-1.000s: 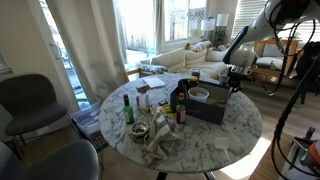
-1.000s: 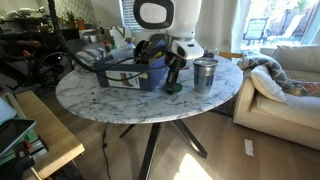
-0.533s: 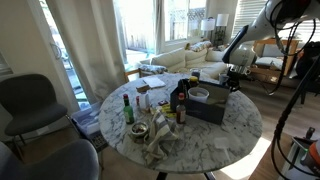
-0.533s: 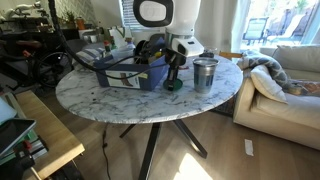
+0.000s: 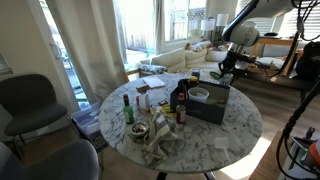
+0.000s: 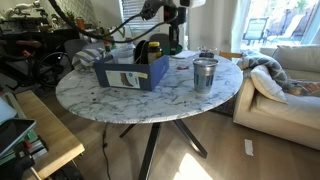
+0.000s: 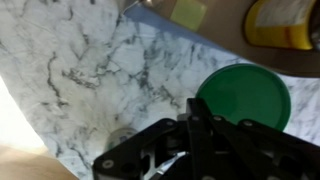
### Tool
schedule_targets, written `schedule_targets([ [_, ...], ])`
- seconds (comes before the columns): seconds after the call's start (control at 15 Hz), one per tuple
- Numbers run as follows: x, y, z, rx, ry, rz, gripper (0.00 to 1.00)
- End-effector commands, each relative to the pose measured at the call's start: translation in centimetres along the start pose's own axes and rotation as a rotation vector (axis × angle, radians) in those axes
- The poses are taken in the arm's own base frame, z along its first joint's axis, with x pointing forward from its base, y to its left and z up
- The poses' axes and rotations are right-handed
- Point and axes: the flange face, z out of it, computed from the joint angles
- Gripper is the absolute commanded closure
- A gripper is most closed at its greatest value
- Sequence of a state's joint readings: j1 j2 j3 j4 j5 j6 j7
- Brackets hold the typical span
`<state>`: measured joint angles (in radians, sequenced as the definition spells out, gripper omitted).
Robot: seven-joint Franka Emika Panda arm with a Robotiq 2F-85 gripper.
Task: Place the green lid in the plastic cup
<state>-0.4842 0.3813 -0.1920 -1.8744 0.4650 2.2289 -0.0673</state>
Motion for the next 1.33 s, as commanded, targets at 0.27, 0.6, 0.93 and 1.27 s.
schedule_targets([
  [0.27,-10.4,-15.7,-5.0,0.195,-0.237,-0.314,1.0],
  [0.6,-14.0,-19.0,-1.3,0.246,-0.494,-0.45,1.0],
  [0.93,-14.3,-12.1,-1.6,0.102,-0.779,-0.444,1.0],
  [1.27,-12.6,-9.5,-1.4,0.076,-0.79,-0.392,1.0],
])
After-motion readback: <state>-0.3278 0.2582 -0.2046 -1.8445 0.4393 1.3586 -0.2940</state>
